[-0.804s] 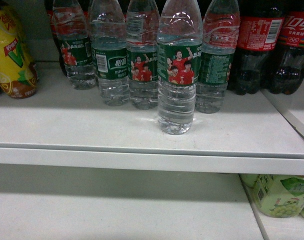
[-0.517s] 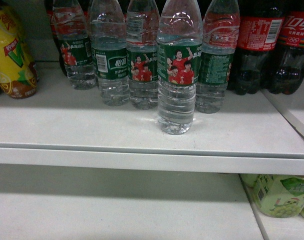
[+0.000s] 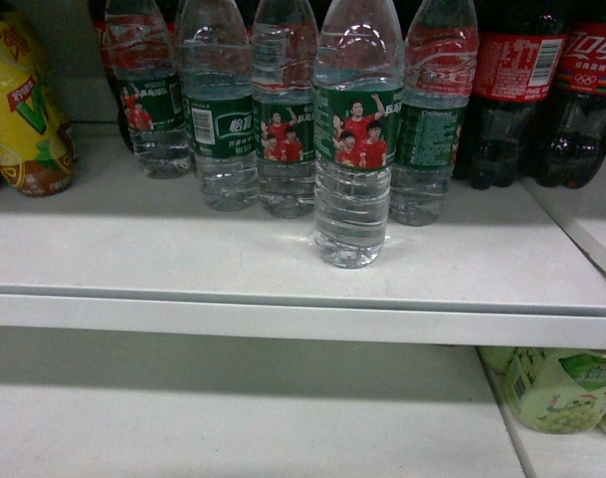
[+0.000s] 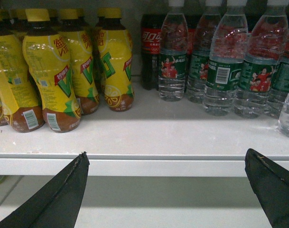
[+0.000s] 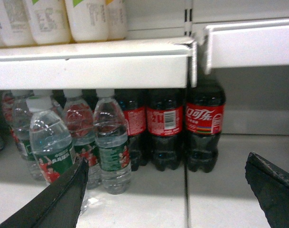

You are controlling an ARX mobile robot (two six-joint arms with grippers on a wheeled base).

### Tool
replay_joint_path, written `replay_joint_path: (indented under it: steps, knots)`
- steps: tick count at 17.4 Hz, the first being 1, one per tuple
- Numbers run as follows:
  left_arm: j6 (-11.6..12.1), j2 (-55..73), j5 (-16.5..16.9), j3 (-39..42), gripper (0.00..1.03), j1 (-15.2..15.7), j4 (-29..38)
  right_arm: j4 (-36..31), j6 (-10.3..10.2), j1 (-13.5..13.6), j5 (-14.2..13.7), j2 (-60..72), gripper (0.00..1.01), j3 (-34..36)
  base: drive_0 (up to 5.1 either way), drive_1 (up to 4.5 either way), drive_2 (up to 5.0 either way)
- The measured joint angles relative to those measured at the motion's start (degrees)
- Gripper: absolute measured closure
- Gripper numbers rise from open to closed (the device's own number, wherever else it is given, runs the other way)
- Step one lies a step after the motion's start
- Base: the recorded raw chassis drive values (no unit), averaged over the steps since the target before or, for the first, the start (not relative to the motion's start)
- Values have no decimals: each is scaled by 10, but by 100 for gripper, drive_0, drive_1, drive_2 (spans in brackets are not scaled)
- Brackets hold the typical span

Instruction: Move water from second to third shelf

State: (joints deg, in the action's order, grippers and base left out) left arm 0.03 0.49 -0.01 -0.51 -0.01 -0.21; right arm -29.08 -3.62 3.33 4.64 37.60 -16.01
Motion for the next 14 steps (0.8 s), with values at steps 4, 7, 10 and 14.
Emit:
replay_joint_path:
  steps: [4,7,10,14]
  knots:
    - [0,0,0,0,5,0,0,-92,17,148,-51,158,3,-2,0,0,0]
    - [0,0,0,0,5,0,0,-167,22,247,-76,287,3,-17,0,0,0]
    - [0,0,0,0,5,0,0,-183,27,311,-82,405,3,-68,0,0,0]
    - [0,0,0,0,5,0,0,-169,26,323,-76,454,3,-113,0,0,0]
